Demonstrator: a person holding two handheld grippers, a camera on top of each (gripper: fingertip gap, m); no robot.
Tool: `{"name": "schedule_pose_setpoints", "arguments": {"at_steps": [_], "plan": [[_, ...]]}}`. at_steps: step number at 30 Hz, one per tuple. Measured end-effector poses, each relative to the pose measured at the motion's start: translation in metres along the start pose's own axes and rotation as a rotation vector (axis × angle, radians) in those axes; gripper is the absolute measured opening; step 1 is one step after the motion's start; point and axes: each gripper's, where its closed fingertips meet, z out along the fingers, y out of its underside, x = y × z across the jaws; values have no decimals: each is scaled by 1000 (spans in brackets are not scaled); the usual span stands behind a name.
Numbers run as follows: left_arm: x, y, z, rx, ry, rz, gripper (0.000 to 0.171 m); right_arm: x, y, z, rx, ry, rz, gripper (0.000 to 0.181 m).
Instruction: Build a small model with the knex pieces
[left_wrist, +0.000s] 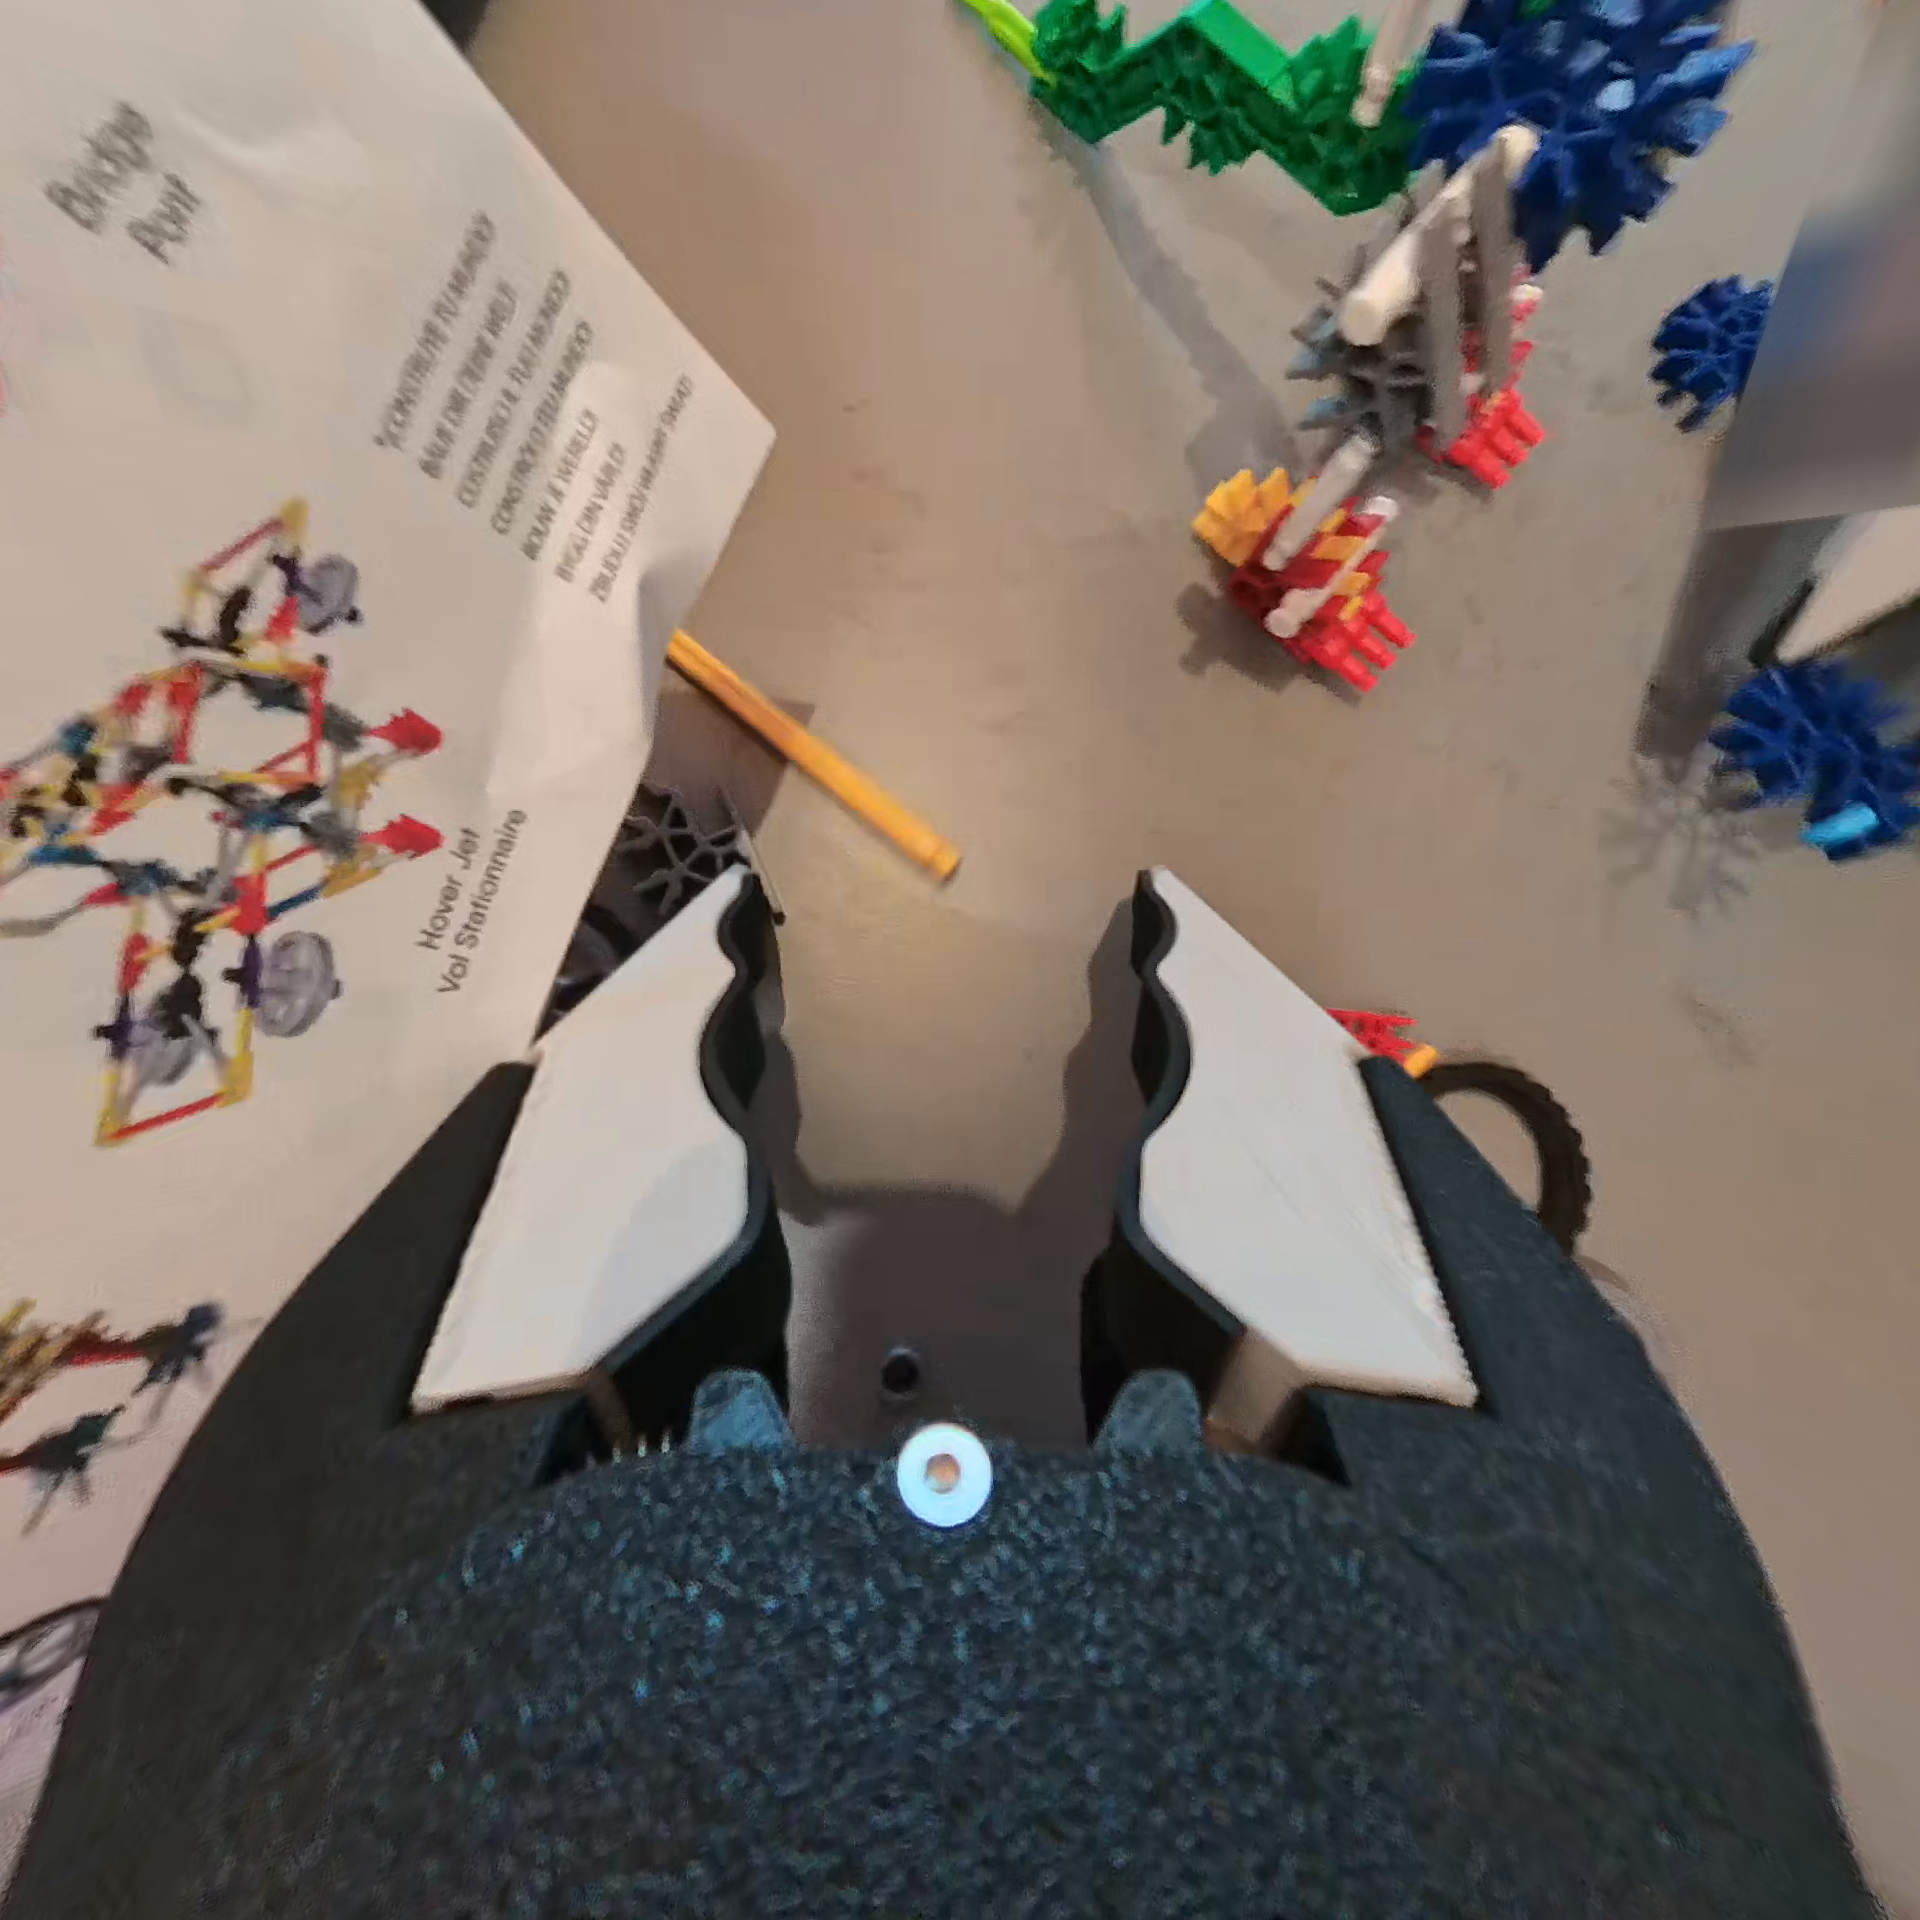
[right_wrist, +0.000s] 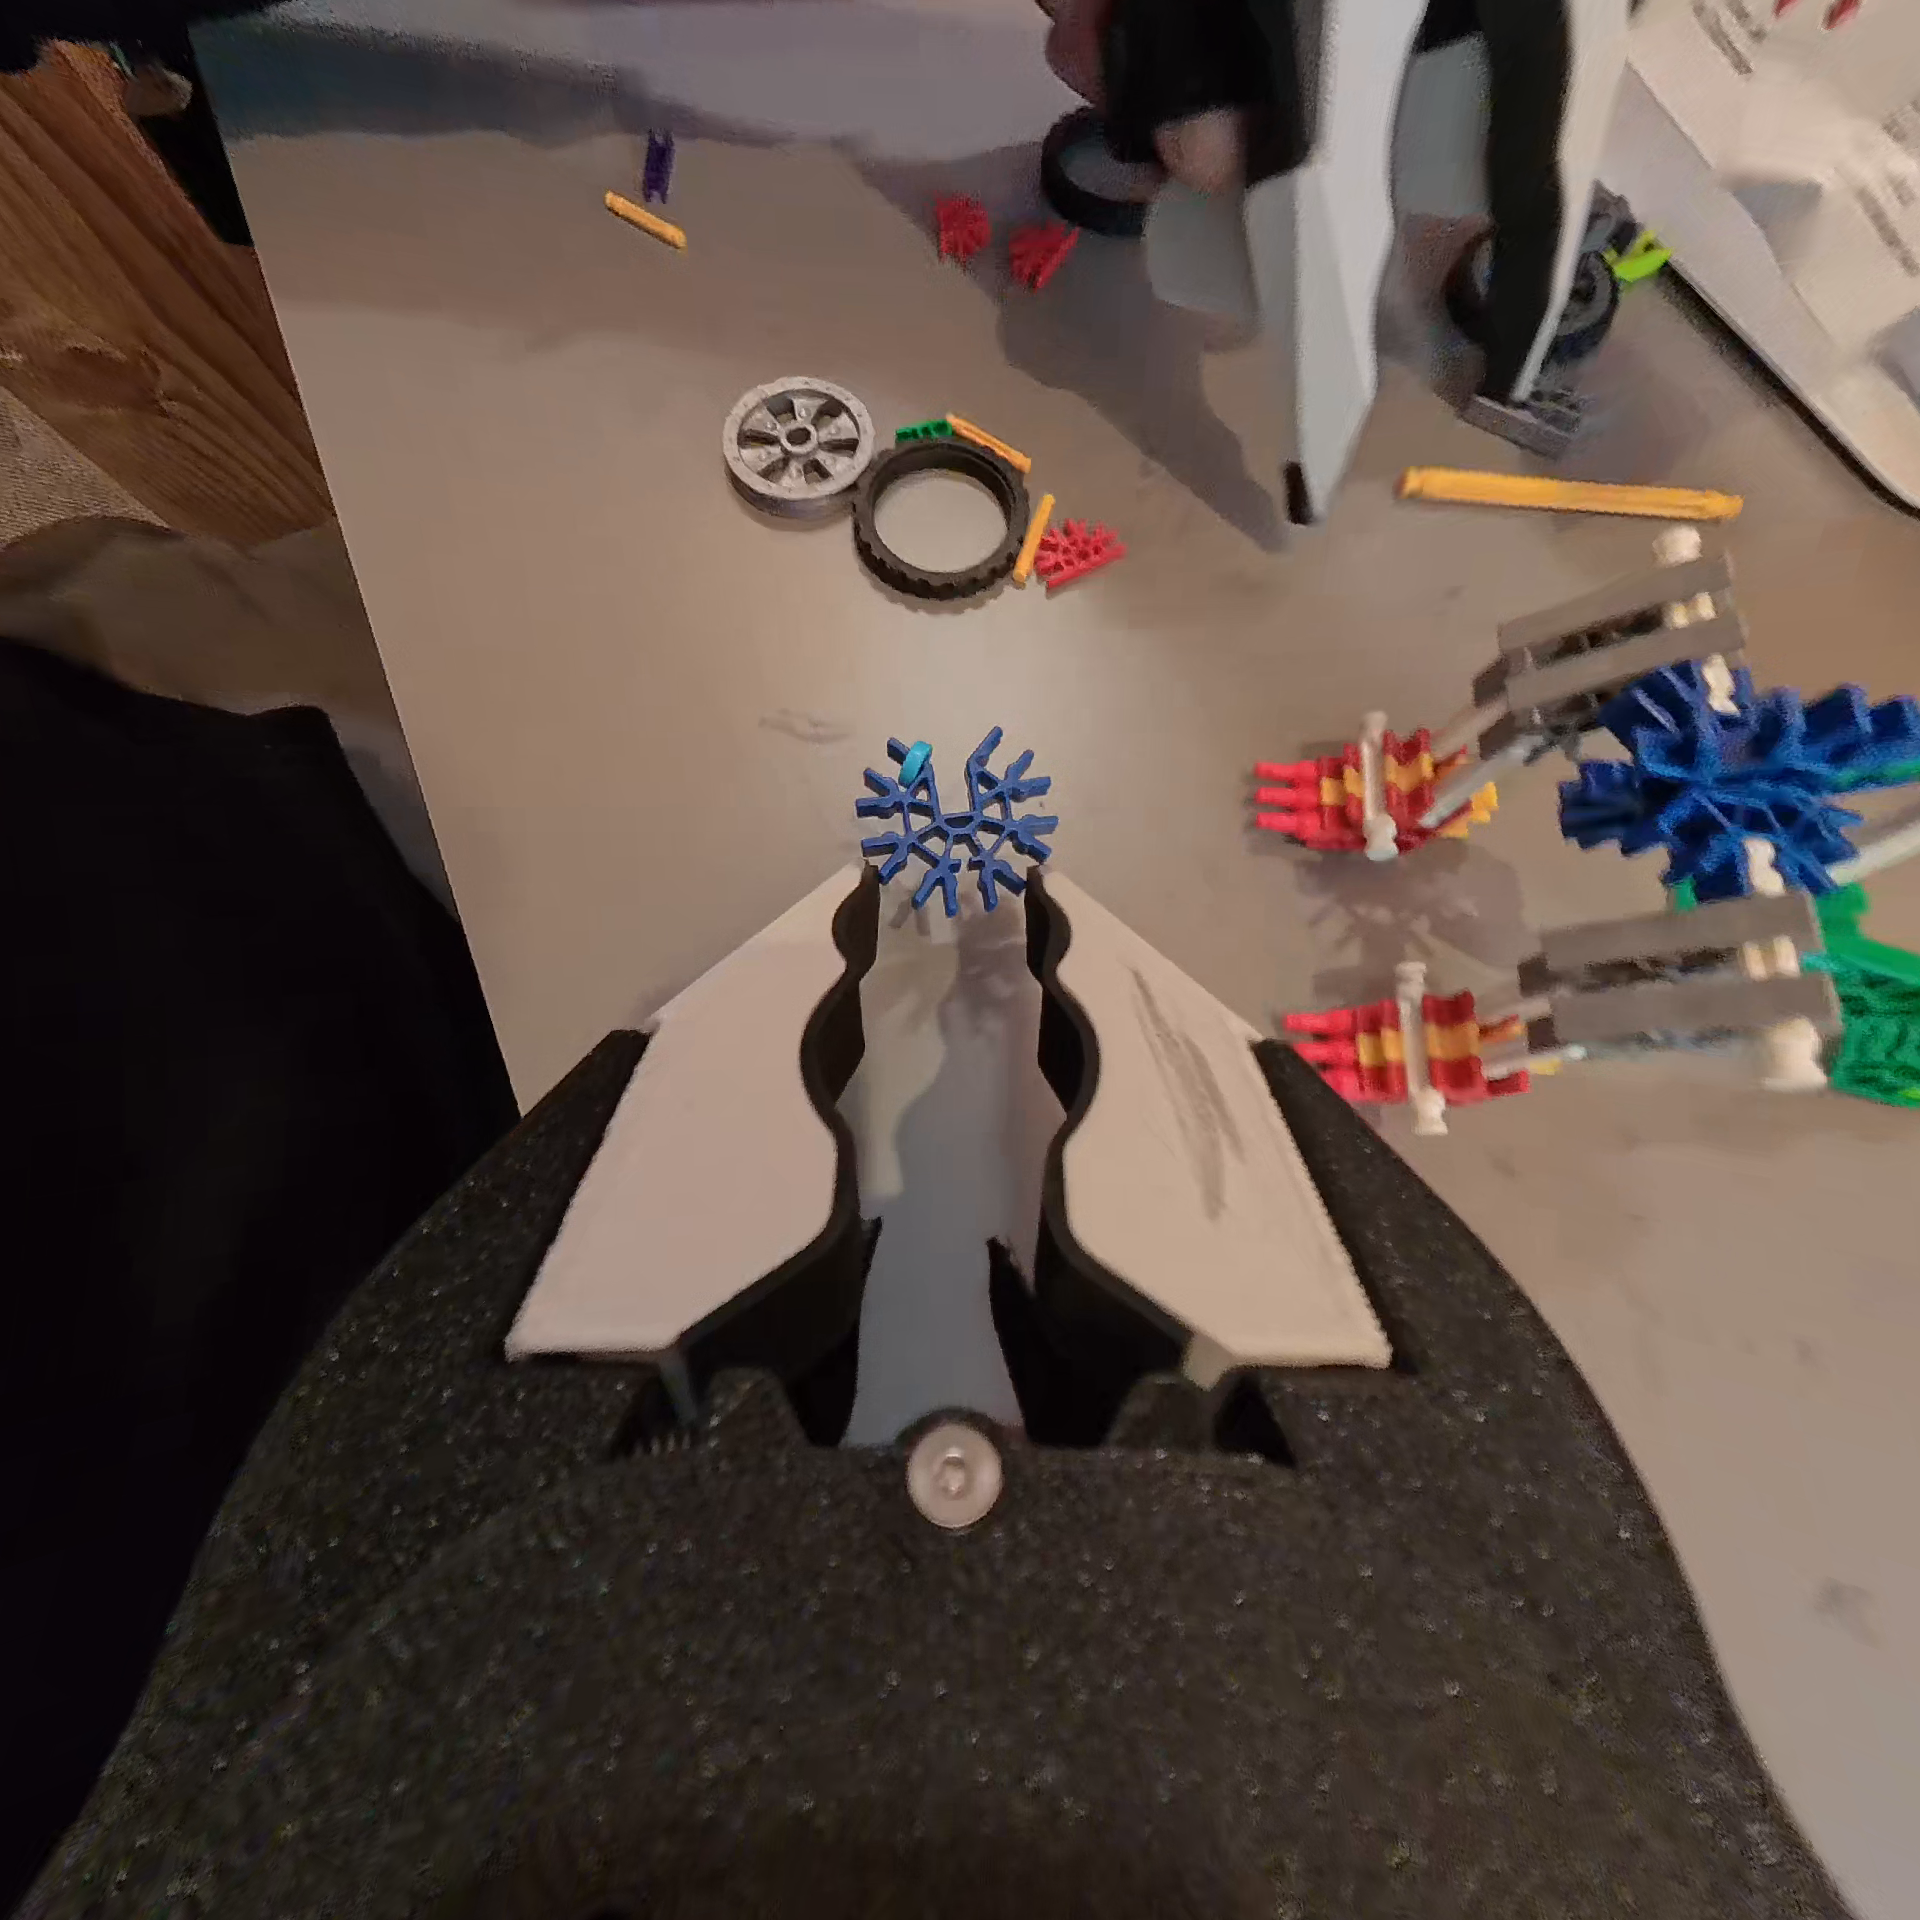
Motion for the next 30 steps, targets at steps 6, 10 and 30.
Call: {"name": "schedule_pose_setpoints", "arguments": {"at_steps": [6,10,30], "plan": [[26,13,-6,-23,-8,31,65,12,21,-20,-37,27,9,27],[27,8,-9,-2,-80,90,64,17,29,-27,-45,44,19,28],[109,-14,-4,78,116,192,50,23,34,-32,-20,71,41,28]]}}
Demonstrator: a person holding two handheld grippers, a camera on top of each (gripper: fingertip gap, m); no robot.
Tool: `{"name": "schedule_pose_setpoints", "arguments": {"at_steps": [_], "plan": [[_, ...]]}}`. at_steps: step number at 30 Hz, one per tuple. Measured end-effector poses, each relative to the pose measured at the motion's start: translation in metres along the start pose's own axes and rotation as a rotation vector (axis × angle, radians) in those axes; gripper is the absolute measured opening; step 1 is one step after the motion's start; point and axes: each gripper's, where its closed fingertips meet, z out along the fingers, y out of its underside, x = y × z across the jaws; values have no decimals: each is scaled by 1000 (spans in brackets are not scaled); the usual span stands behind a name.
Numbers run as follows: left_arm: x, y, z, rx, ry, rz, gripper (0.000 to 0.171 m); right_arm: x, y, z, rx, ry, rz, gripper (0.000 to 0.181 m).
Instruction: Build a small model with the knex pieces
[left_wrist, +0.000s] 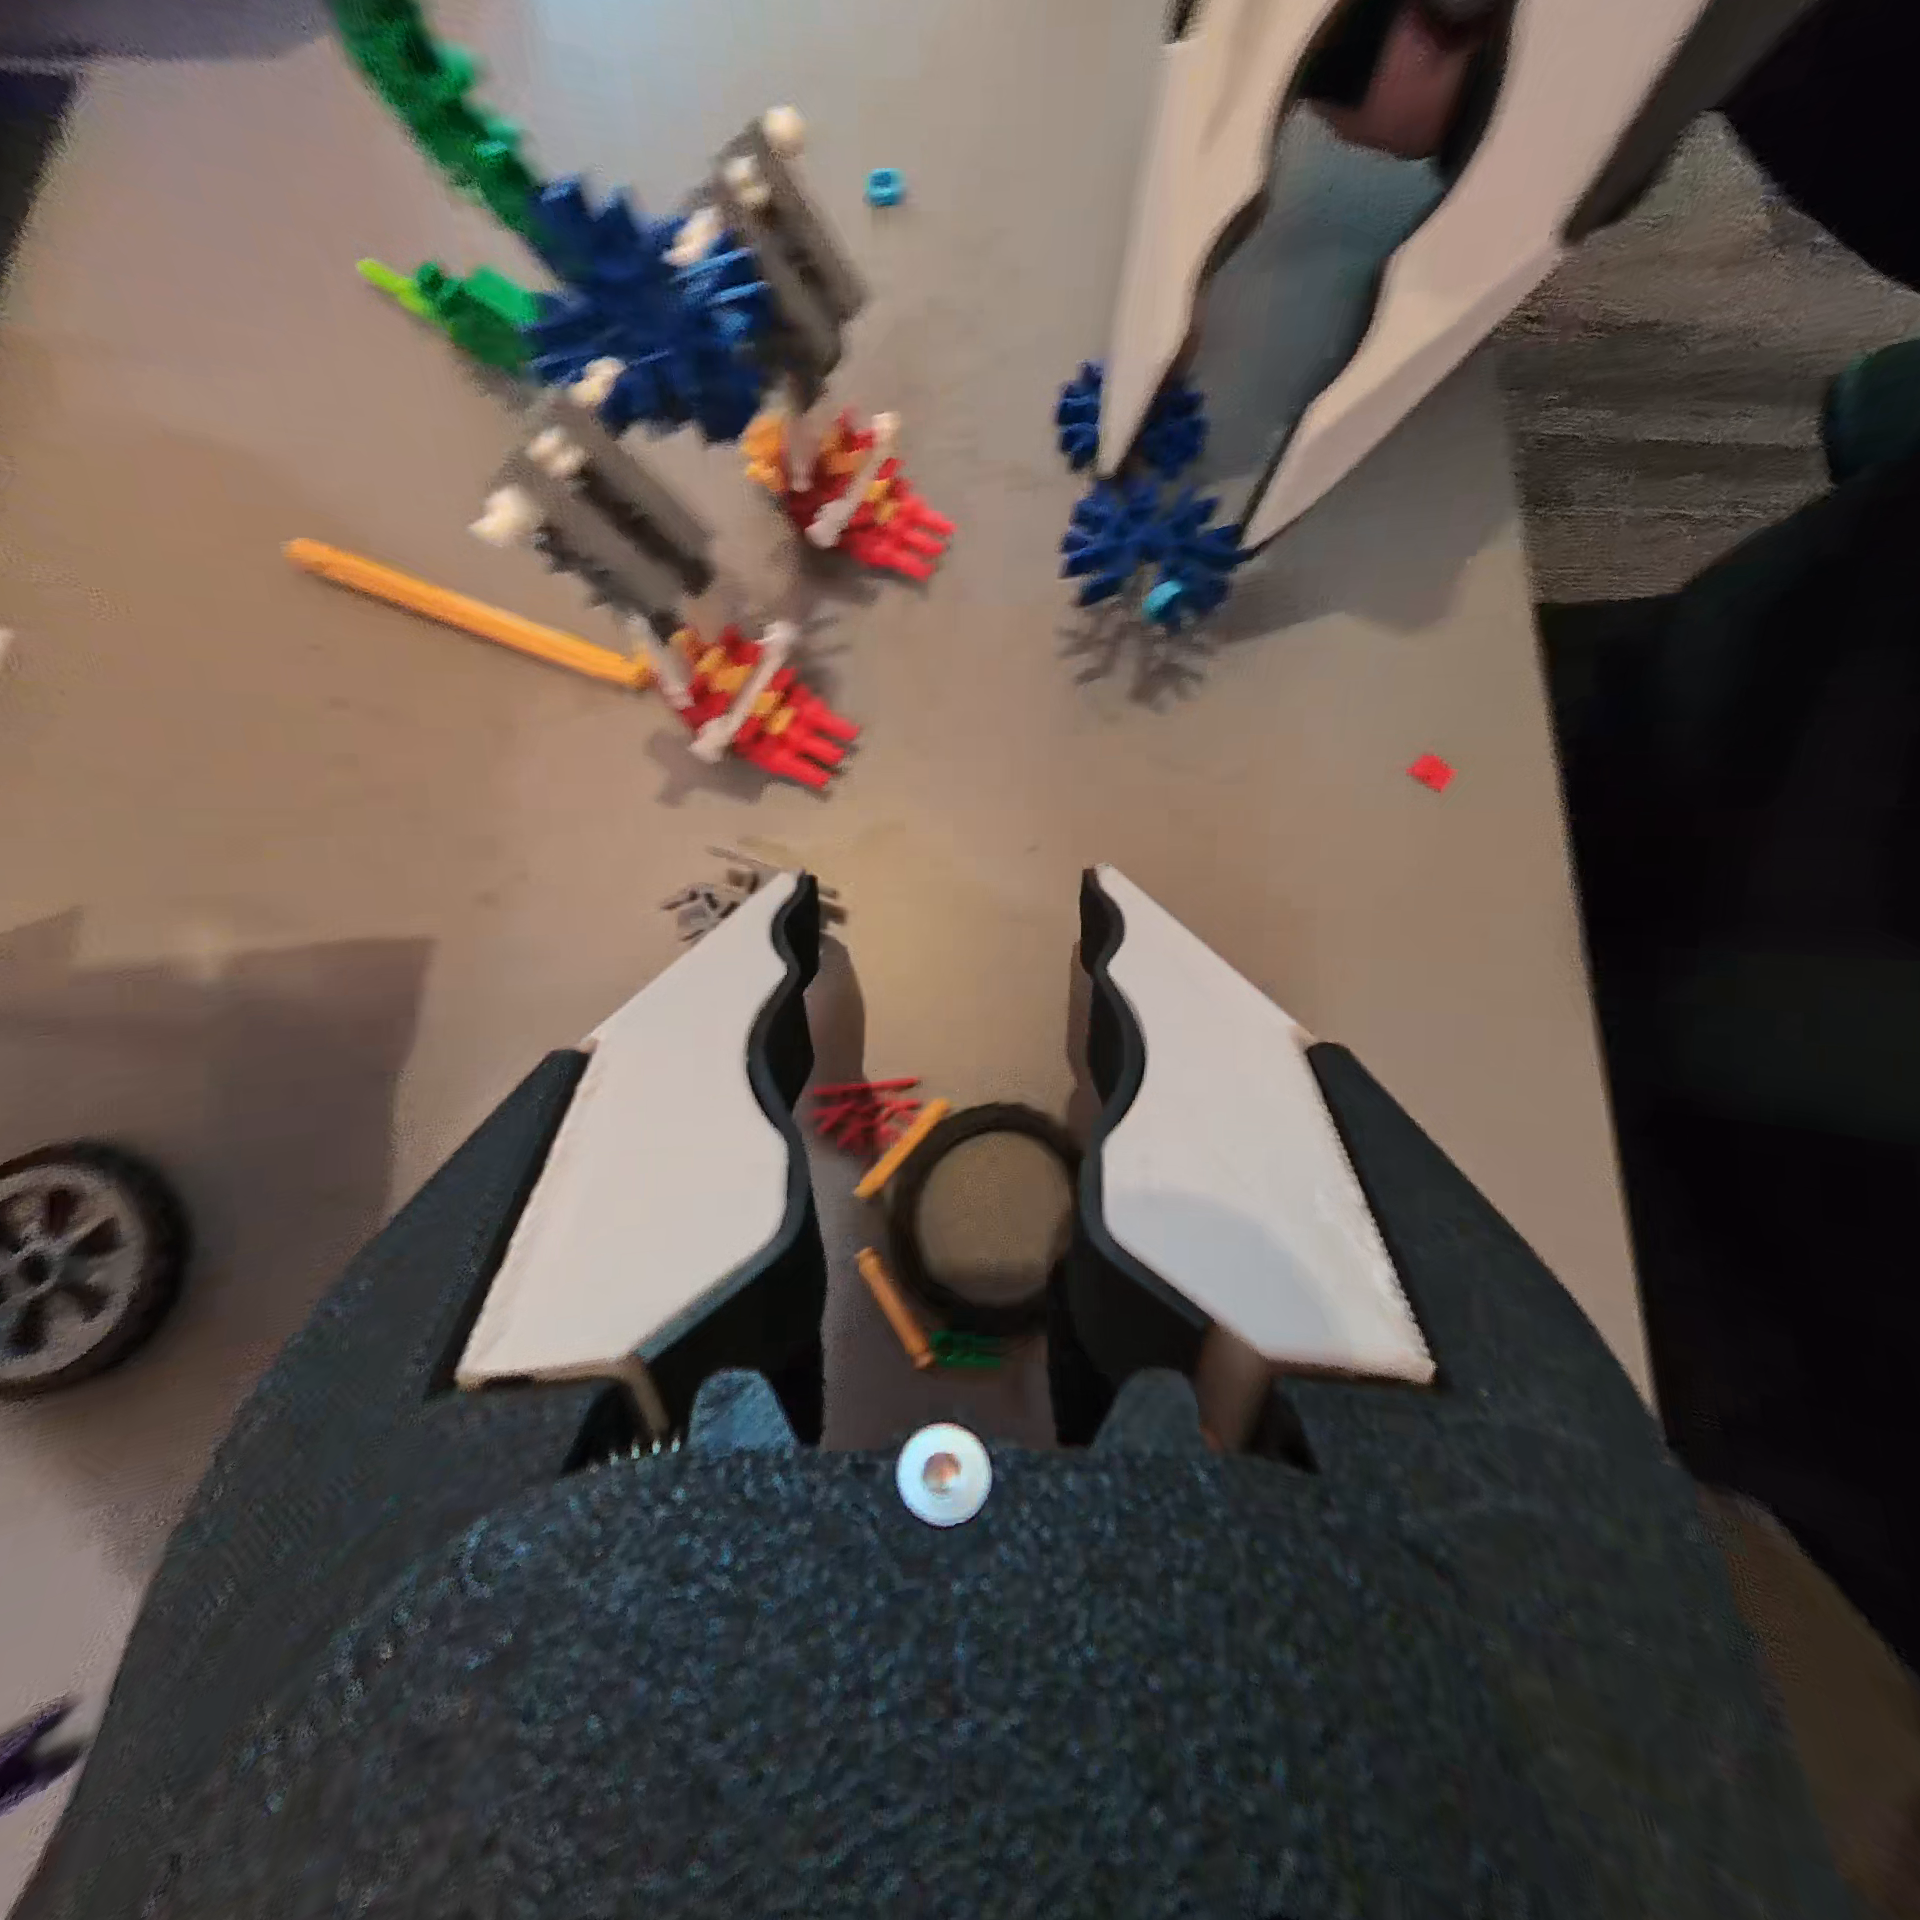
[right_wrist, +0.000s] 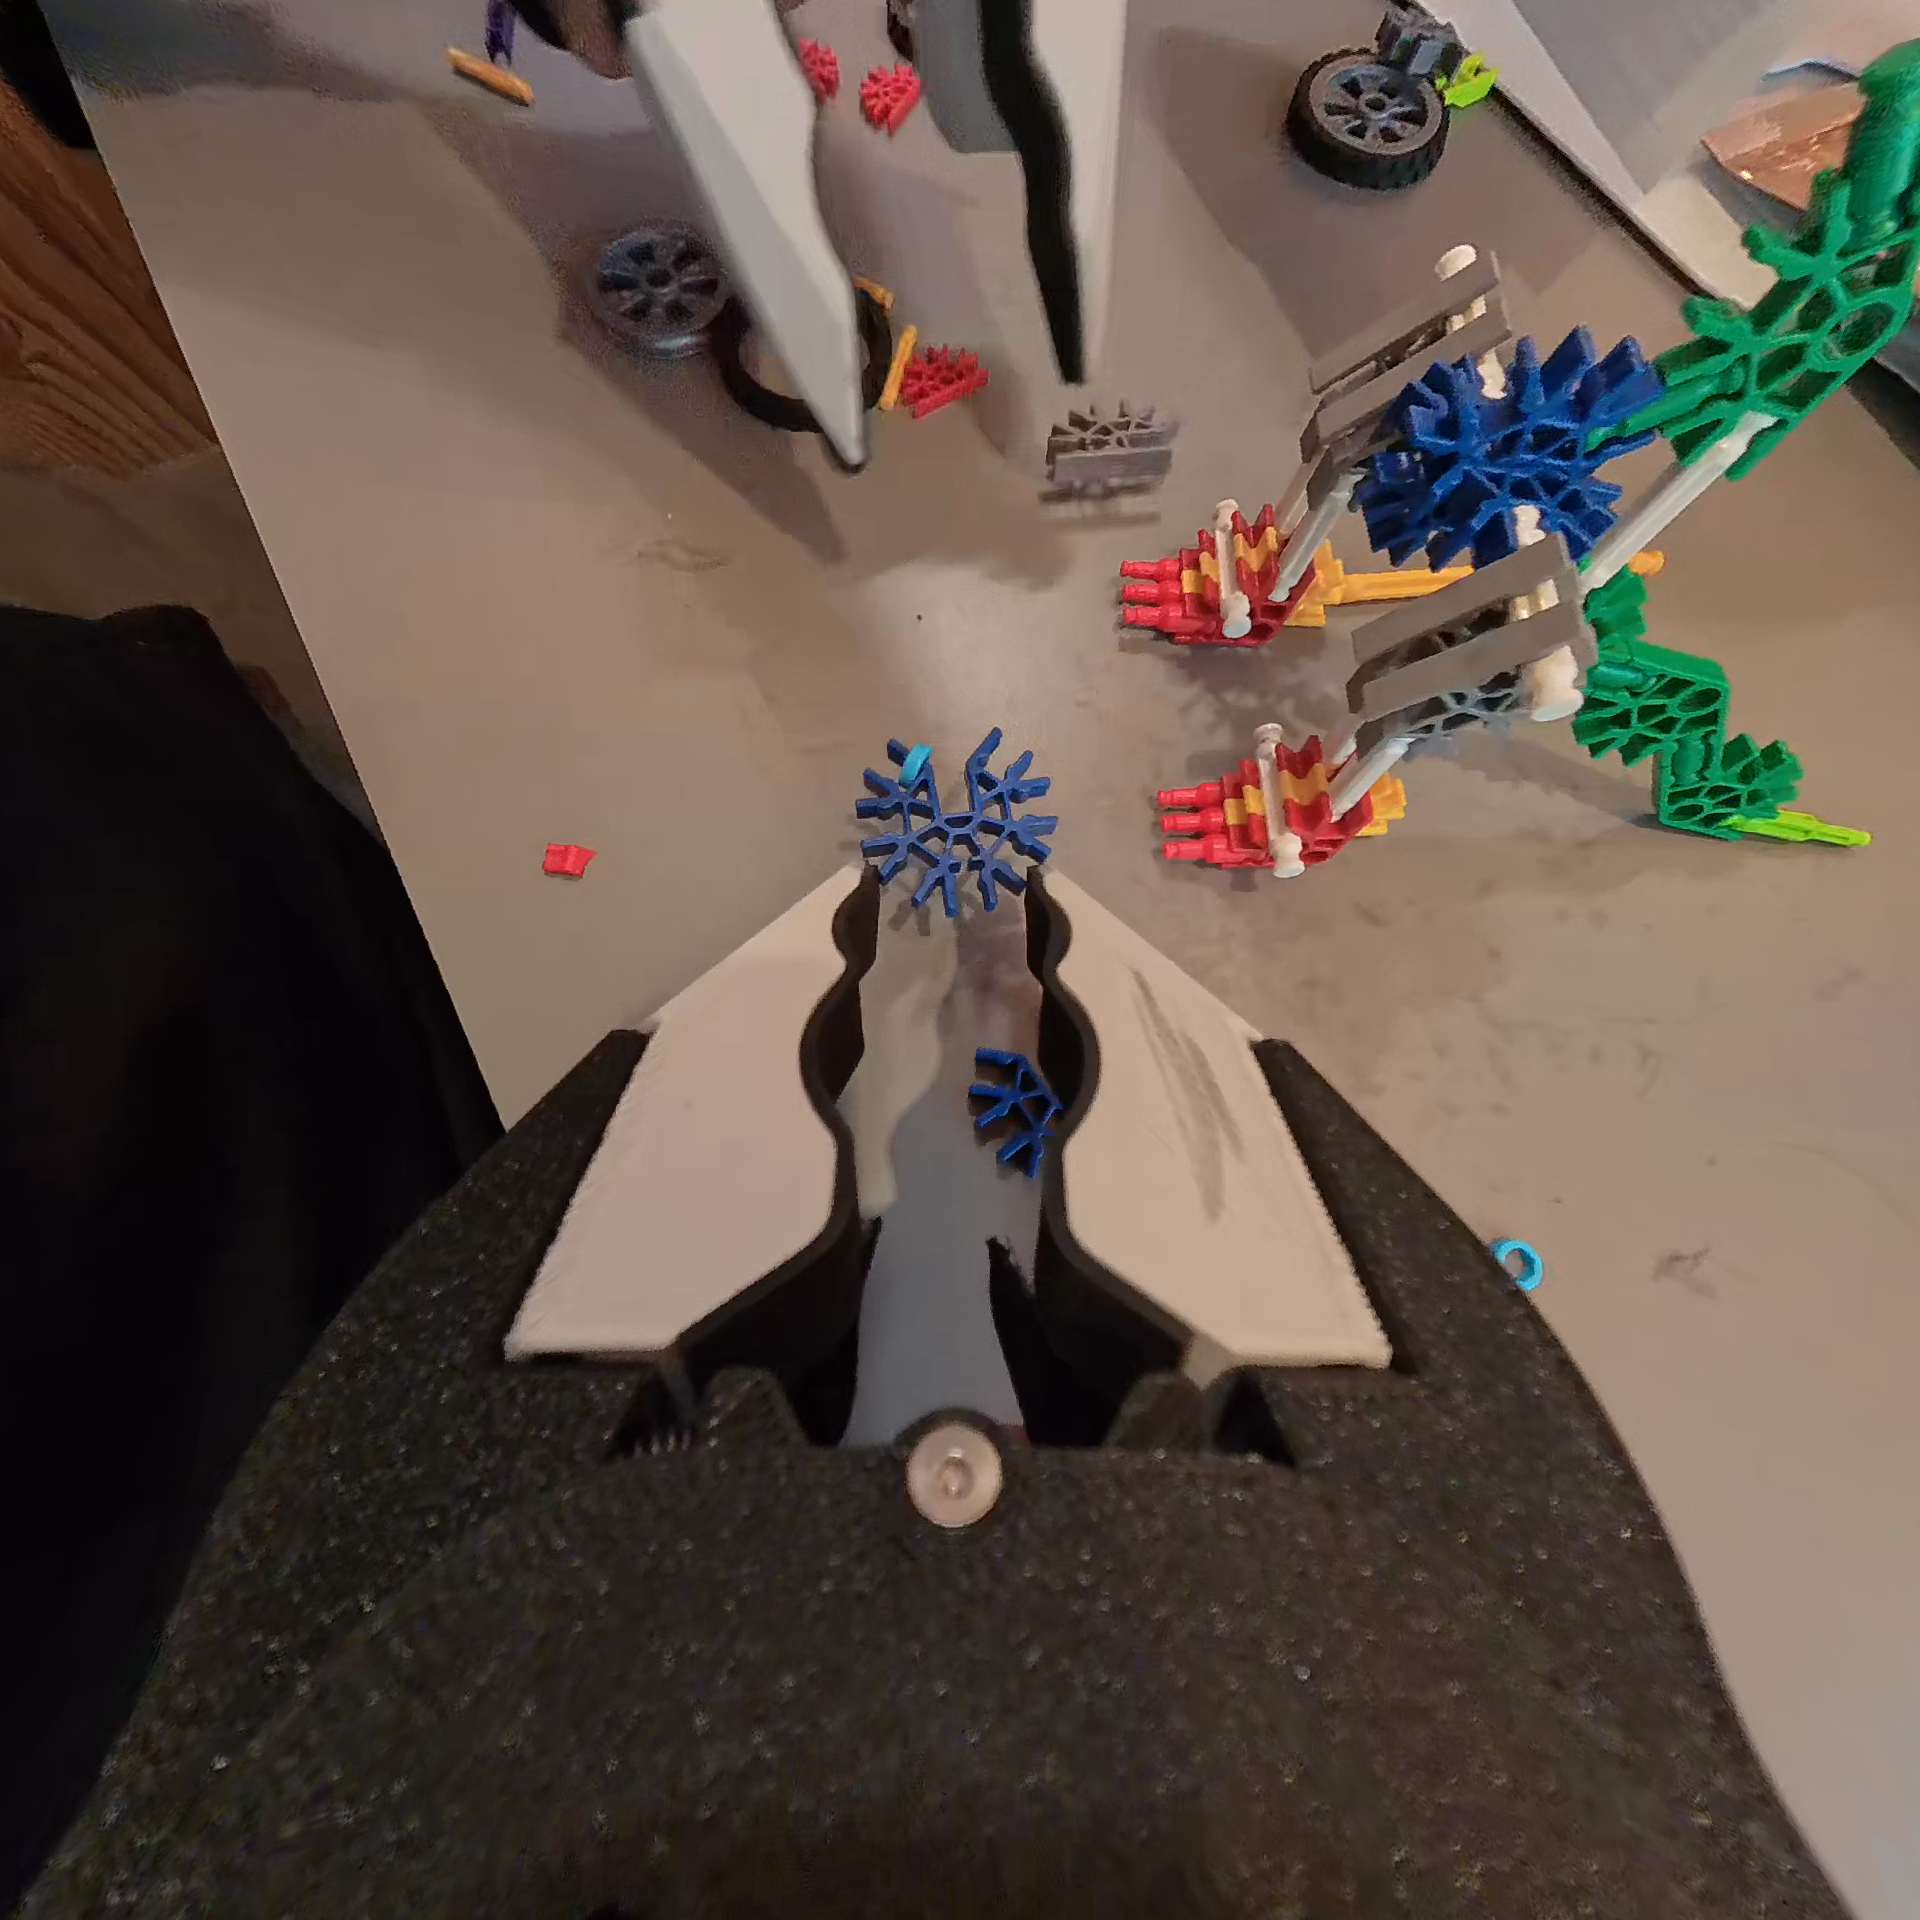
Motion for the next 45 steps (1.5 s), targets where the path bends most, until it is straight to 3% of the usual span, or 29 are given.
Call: {"name": "schedule_pose_setpoints", "arguments": {"at_steps": [7,17,26,33,37,39,42,45], "plan": [[42,-2,12,-30,44,72,50,-2,0,4,-9,-2,-16,28],[-30,11,14,-117,-239,29,55,3,7,-5,-8,17,15,27],[-27,10,26,-129,-176,38,31,2,8,0,-1,9,14,27],[-2,6,24,-133,-171,218,30,3,11,-5,6,-6,18,27],[18,-2,25,-137,-192,423,30,3,13,-8,12,-23,31,28],[29,-9,25,-114,-205,541,1,1,11,-8,26,-46,42,27],[33,-11,28,-130,-242,656,0,-5,4,-6,45,-112,57,27],[27,-5,28,-185,-268,668,6,-1,6,-3,9,-114,32,27]]}}
